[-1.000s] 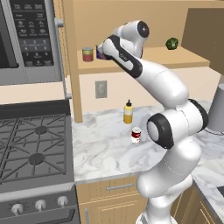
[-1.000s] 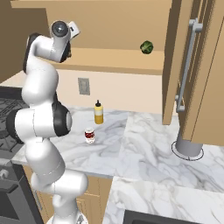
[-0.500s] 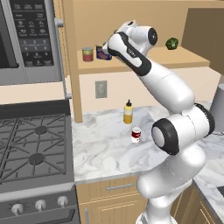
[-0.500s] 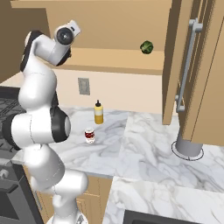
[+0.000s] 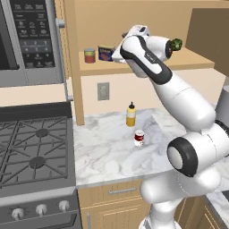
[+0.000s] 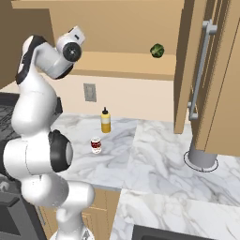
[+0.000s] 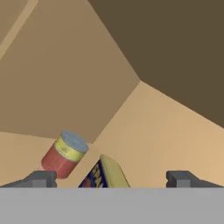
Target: Pick the cans from the counter and place them in their designated side in the cabinet.
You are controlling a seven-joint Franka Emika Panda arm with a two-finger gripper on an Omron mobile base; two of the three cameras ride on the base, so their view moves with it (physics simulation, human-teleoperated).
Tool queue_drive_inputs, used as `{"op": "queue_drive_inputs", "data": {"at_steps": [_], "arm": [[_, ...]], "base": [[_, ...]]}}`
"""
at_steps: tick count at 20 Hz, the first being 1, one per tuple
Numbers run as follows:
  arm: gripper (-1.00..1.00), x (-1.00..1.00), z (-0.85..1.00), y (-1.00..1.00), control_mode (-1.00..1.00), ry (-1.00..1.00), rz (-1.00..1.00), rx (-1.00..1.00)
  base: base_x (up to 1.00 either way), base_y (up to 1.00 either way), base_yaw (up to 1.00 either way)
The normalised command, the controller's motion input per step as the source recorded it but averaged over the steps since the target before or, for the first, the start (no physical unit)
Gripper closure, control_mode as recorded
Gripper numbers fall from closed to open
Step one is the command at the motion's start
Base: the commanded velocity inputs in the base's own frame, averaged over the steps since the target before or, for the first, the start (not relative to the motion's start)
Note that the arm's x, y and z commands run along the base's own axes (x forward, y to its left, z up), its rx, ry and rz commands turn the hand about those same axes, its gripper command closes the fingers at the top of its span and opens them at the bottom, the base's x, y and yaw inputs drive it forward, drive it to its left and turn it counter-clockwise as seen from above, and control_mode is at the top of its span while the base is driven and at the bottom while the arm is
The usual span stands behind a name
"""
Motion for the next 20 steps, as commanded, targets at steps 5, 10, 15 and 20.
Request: {"op": "queue_drive_inputs", "data": {"at_steps": [5, 10, 15, 20], "arm": [[-1.0, -0.69, 0.0, -0.14, -1.0, -0.03, 0.03, -0.03], [-1.0, -0.74, 0.0, -0.09, -1.0, -0.03, 0.01, -0.03], [-1.0, -0.73, 0.0, -0.07, -1.0, -0.01, 0.0, -0.04], [-1.0, -0.73, 0.0, -0.07, -1.0, 0.0, 0.0, -0.03]], "base": [[0.0, 0.0, 0.0], [0.0, 0.0, 0.0], [0.0, 0.0, 0.0], [0.0, 0.0, 0.0]]}}
